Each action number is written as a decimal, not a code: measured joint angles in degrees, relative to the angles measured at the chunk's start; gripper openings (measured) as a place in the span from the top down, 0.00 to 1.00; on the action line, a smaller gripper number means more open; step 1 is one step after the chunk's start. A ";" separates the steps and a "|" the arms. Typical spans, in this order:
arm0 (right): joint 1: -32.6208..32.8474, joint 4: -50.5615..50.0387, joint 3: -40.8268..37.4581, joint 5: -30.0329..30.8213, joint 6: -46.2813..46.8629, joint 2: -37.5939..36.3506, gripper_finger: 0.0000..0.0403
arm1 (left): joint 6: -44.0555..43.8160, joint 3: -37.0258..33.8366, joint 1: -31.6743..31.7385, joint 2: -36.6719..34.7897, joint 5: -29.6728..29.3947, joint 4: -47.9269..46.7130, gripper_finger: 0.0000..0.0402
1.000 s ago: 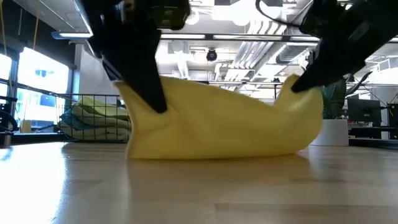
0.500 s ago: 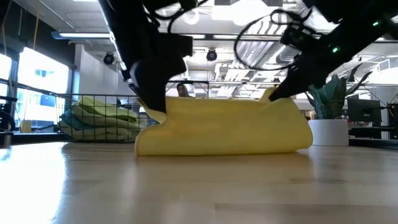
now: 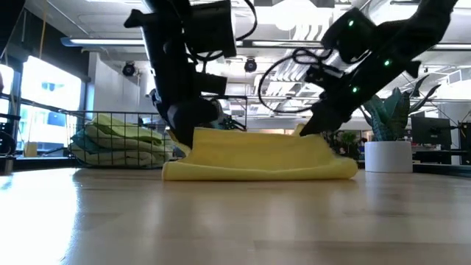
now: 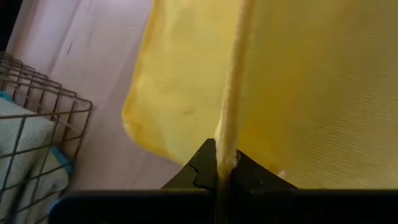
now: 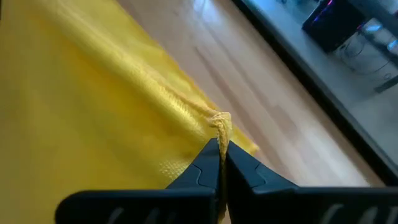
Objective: Fold microfiber towels
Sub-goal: Fold the yellow towel
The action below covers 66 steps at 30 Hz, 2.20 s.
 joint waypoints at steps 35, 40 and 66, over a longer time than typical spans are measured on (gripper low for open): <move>-6.28 16.14 0.22 1.42 -8.37 10.05 0.65 | 3.94 -0.02 5.98 3.29 -8.95 -1.91 0.78; -6.12 16.86 0.22 -2.23 -5.64 10.02 0.65 | 3.06 -0.02 6.37 3.39 -18.27 -3.75 0.71; -4.95 3.22 0.22 -20.78 12.26 10.02 0.65 | -0.58 -0.02 -1.43 3.39 2.91 -2.79 0.70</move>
